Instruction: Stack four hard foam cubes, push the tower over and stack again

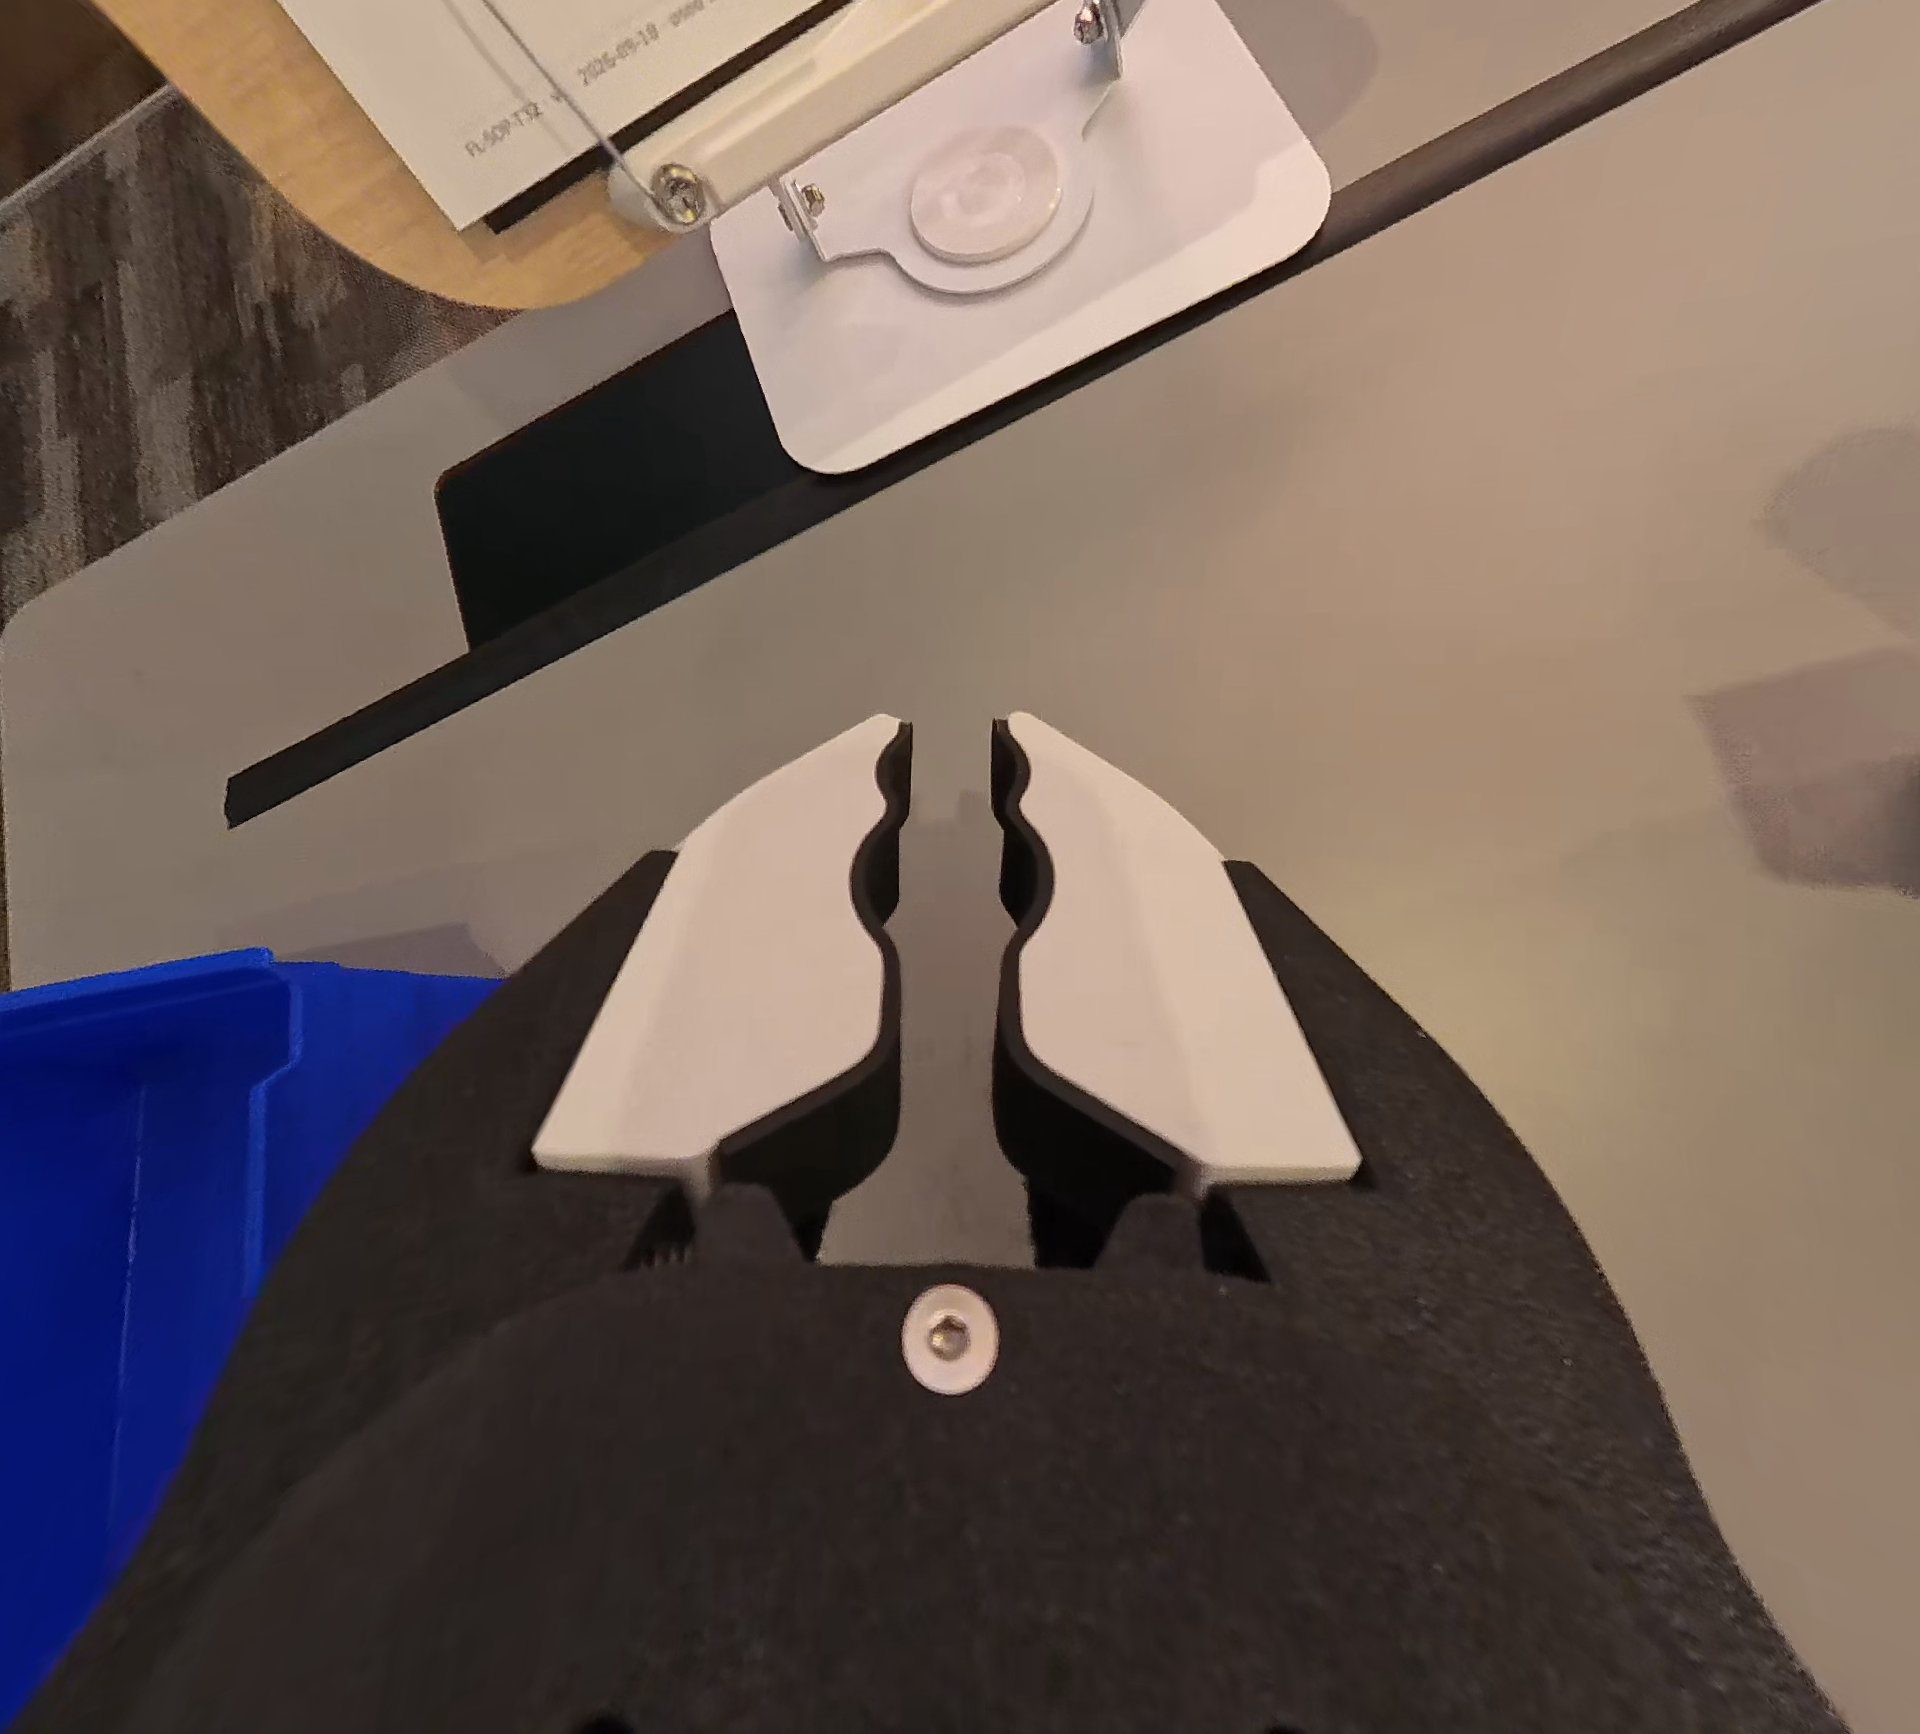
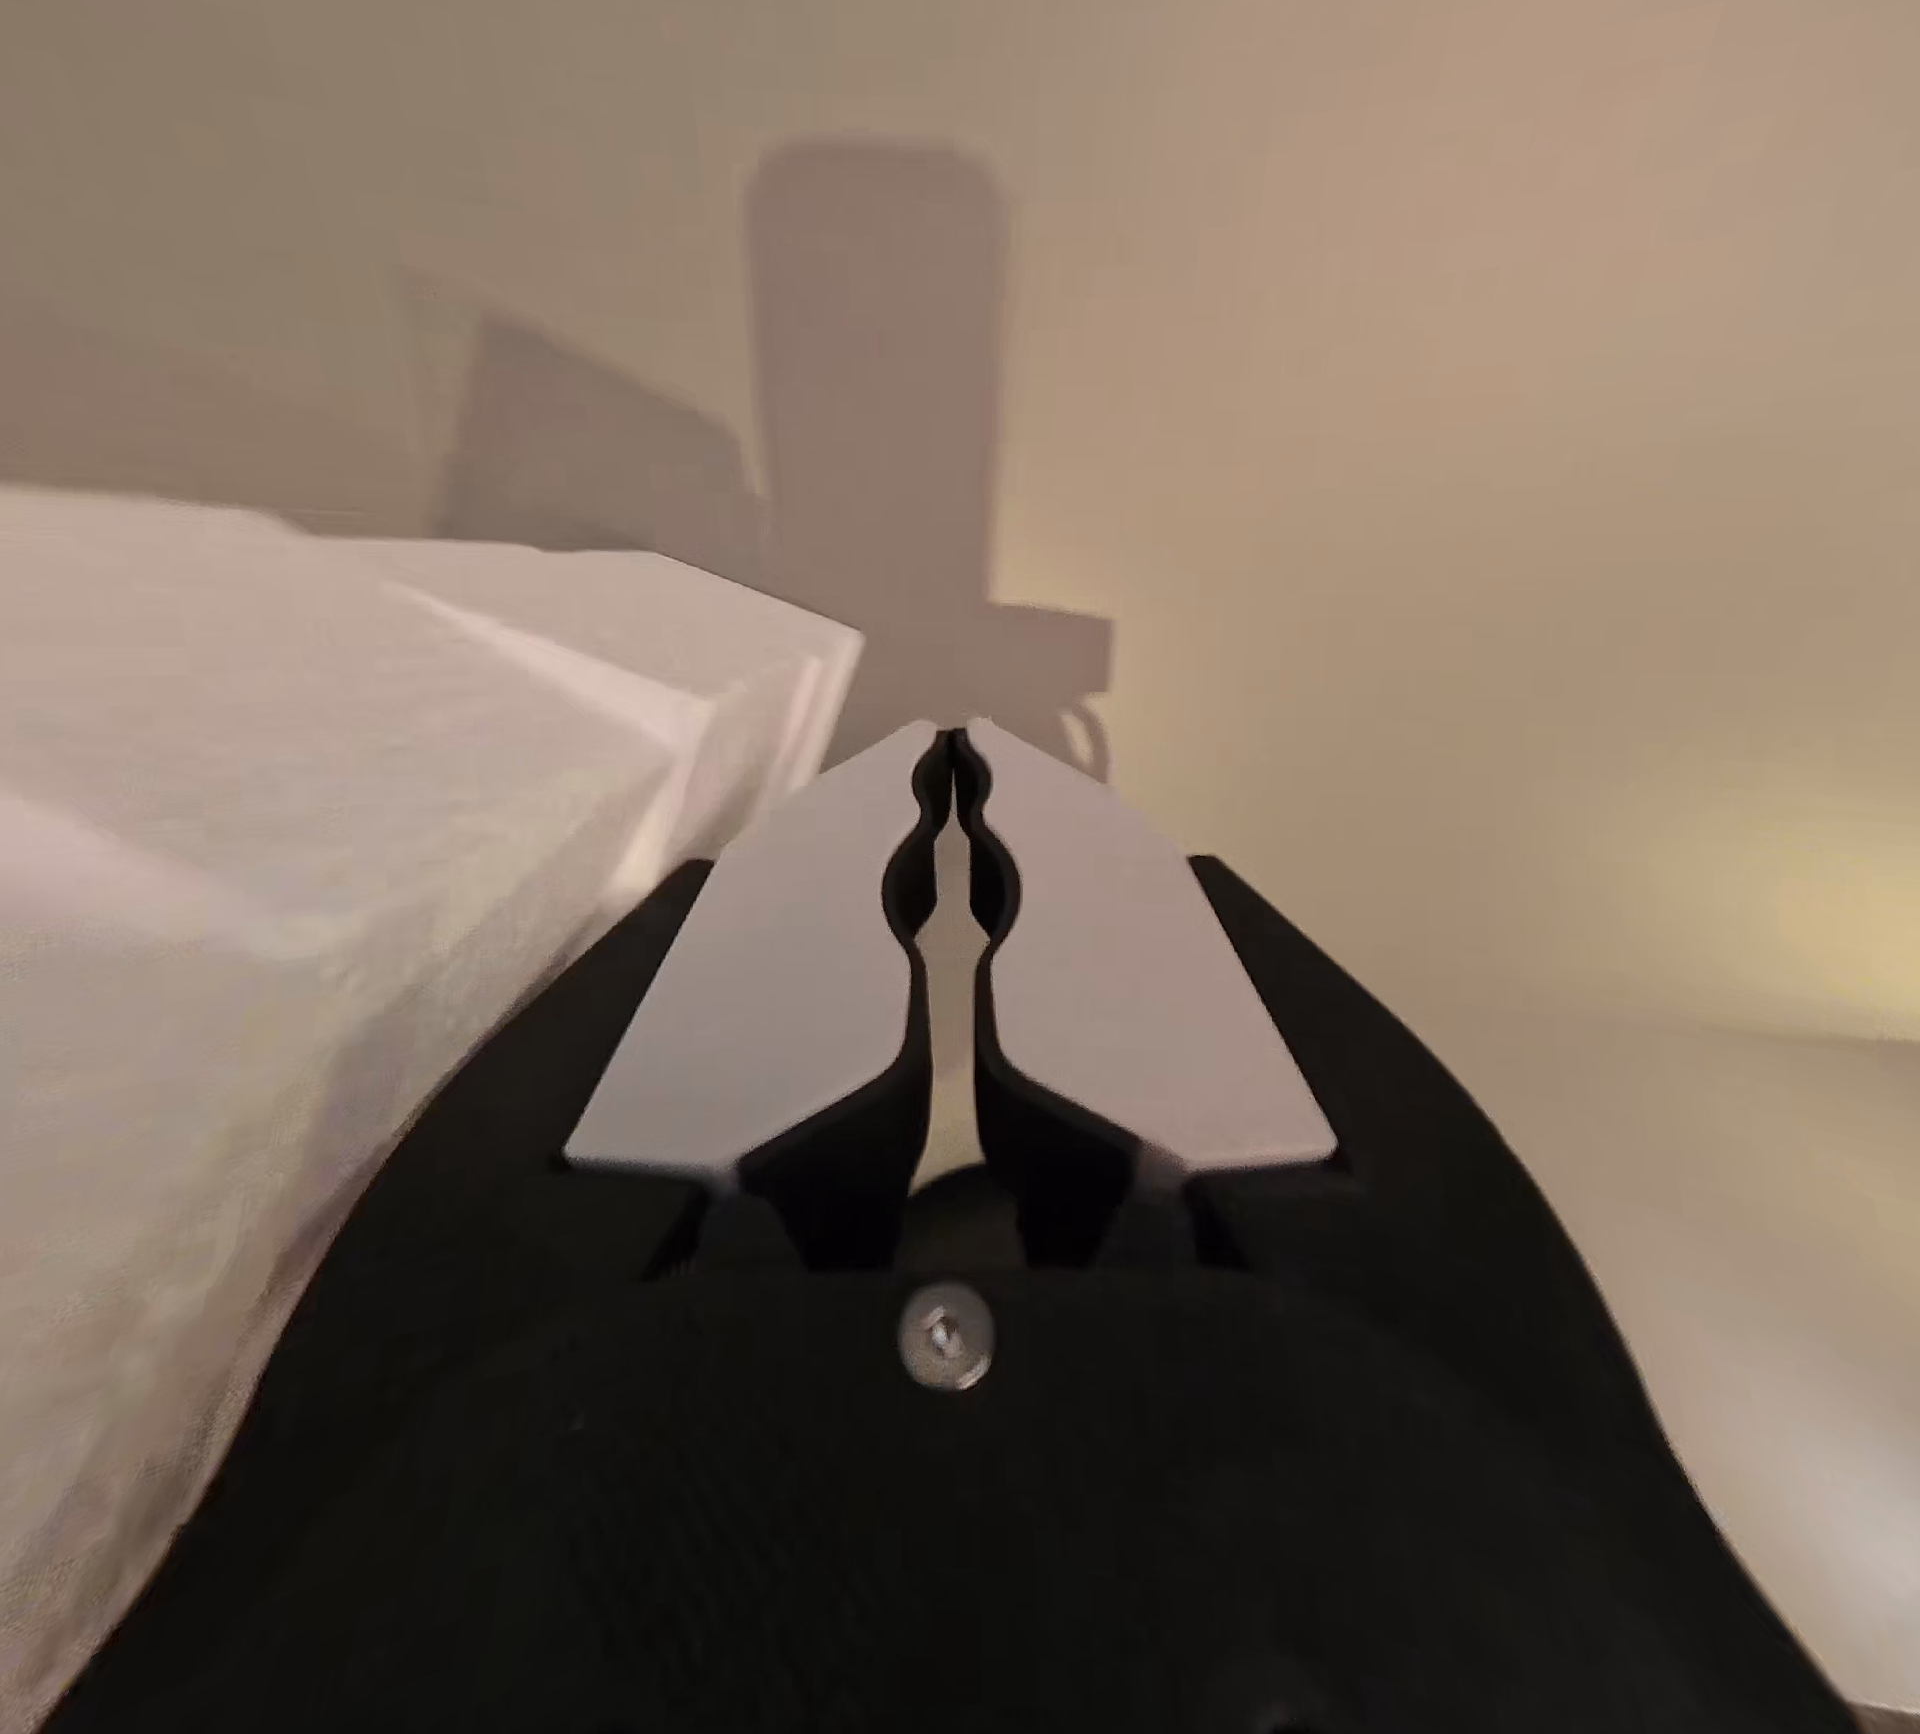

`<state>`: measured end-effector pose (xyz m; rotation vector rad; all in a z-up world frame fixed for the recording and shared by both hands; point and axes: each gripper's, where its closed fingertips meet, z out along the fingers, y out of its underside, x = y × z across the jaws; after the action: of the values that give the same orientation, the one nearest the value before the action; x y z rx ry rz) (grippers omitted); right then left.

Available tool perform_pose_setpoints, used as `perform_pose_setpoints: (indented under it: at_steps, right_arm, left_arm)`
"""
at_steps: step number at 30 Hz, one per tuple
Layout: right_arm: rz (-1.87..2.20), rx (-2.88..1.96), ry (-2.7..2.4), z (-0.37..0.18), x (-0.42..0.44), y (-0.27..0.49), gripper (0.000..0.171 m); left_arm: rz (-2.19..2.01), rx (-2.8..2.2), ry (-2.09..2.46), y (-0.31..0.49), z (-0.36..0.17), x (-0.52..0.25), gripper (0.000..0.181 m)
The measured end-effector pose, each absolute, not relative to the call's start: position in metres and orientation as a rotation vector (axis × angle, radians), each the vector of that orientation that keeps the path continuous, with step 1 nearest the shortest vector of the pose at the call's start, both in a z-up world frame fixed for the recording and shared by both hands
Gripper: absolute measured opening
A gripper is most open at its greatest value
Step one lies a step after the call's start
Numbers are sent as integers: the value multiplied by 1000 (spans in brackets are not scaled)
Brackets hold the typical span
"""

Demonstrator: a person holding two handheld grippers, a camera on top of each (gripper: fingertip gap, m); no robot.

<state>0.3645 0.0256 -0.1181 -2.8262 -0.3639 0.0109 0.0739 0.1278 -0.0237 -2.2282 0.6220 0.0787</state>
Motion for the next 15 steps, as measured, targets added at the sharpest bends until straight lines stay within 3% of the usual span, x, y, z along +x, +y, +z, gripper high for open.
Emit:
perform_pose_setpoints:
  at_steps: [8, 15]
  right_arm:
    - [-158, -2660, -666, -52, 300, 52, 1]
    - [380, -2237, -961, -43, 288, 75, 1]
  left_arm:
    - [14, -2223, 555, 126, -14, 49, 21]
    - [-148, -2151, 526, 120, 6, 34, 26]
